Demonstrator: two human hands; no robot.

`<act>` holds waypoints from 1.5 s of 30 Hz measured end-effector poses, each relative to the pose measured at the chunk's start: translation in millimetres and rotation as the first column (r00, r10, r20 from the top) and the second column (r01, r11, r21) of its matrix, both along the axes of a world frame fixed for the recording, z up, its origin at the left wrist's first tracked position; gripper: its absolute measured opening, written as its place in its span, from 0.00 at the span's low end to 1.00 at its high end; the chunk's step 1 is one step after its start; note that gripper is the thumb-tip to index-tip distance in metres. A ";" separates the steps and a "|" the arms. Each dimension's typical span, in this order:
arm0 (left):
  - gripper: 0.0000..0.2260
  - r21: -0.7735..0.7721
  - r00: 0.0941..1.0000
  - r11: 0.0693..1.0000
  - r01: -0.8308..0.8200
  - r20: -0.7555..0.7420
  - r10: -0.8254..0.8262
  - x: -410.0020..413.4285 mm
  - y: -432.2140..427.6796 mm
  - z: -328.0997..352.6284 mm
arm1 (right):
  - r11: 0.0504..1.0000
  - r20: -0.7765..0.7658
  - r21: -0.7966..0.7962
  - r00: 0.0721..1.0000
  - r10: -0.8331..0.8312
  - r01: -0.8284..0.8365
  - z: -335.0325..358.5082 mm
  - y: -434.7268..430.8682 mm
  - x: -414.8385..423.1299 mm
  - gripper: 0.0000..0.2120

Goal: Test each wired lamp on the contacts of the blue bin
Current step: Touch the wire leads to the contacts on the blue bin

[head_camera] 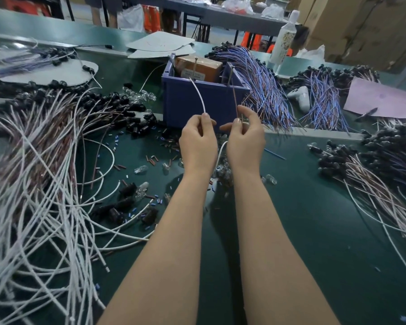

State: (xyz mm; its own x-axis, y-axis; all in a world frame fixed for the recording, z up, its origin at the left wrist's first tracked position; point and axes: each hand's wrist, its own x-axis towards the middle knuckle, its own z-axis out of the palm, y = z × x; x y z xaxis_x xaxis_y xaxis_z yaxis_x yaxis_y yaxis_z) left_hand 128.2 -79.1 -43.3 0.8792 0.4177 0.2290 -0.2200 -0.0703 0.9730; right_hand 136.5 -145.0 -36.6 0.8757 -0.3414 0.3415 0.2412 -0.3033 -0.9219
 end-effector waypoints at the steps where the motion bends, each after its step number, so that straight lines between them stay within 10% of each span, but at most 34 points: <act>1: 0.13 0.006 1.000 1.000 0.004 -0.002 -0.004 -0.3 -0.4 0.0 | 1.000 0.000 0.008 1.000 0.007 -0.007 0.4 0.0 -0.1 0.14; 28: 0.13 0.063 1.000 0.998 0.026 0.005 -0.026 -1.8 0.9 -0.3 | 1.000 0.031 -0.010 1.000 -0.003 0.004 2.6 -0.6 -2.2 0.12; 37: 0.12 -0.264 0.888 0.853 0.450 0.032 -0.459 -9.6 7.0 30.8 | 0.973 -0.073 -0.046 0.972 0.224 -0.228 20.1 -6.2 -20.8 0.15; 45: 0.14 -0.393 0.953 0.869 0.300 0.172 -0.251 -18.3 -20.5 86.1 | 0.938 0.112 0.108 0.942 0.318 -0.329 34.2 -47.9 -67.3 0.25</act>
